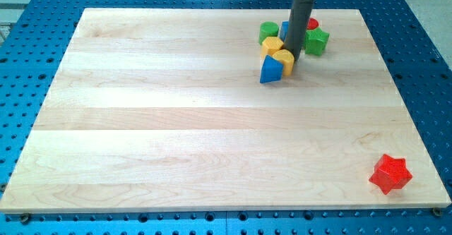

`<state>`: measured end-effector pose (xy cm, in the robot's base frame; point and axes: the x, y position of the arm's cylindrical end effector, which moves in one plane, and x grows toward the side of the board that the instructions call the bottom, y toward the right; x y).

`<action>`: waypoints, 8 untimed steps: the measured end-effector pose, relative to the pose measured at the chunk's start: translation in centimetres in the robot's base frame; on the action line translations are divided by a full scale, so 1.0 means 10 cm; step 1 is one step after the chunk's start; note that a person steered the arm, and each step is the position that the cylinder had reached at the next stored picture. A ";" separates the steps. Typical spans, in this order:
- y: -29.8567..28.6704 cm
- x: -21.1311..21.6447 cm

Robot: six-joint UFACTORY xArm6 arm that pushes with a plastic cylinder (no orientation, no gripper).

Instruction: Push the yellow heart near the red star

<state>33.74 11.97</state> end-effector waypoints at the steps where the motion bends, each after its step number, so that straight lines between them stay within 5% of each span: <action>1: -0.25 0.06; 4: -1.05 0.35; 6: 0.11 0.51; 8: 0.68 1.33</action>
<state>47.03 18.79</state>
